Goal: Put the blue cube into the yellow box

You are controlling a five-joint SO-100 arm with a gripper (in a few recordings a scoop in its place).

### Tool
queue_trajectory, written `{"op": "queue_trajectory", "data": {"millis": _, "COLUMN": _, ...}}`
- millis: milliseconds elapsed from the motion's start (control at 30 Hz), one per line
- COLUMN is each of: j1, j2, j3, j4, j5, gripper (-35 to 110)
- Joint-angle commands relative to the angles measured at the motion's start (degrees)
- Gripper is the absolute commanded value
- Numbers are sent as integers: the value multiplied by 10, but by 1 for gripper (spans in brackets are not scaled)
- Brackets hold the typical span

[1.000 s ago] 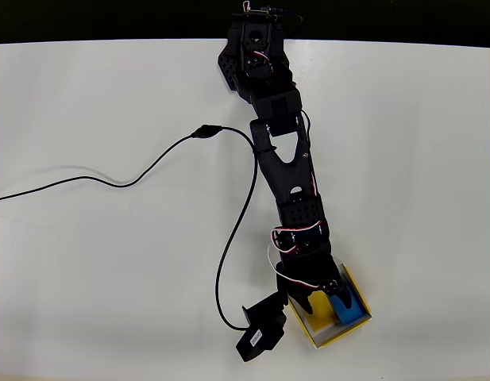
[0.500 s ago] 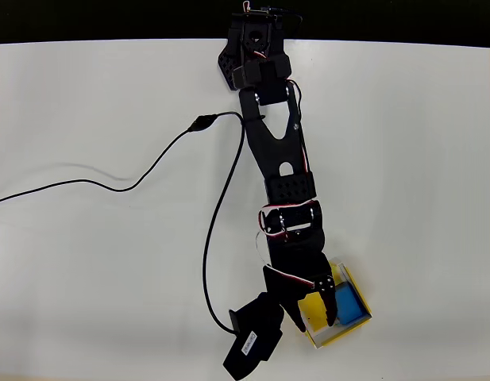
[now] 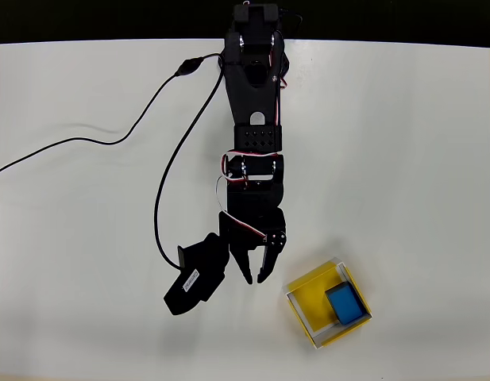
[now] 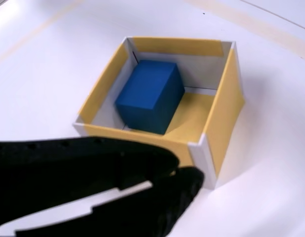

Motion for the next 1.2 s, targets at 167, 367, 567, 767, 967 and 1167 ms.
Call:
{"op": "queue_trajectory", "data": {"millis": 167, "j1": 1, "j2": 246, "j3": 185, "j4": -8, "j5": 11, "gripper": 0}}
{"op": "queue_trajectory", "data": {"millis": 367, "j1": 31, "j2": 366, "j3": 316, "j4": 36, "j5": 0, "gripper": 0}}
{"op": "queue_trajectory", "data": {"millis": 567, "j1": 52, "j2": 488, "j3": 431, "j4": 99, "j5": -8, "gripper": 0}}
{"op": "queue_trajectory", "data": {"millis": 767, "j1": 66, "j2": 599, "j3": 512, "j4": 184, "j5": -18, "gripper": 0}}
{"op": "queue_trajectory", "data": {"millis": 967, "j1": 74, "j2": 698, "j3": 553, "j4": 319, "j5": -11, "gripper": 0}}
{"op": "queue_trajectory", "data": {"millis": 1167, "j1": 65, "j2": 760, "j3": 570, "j4": 430, "j5": 5, "gripper": 0}}
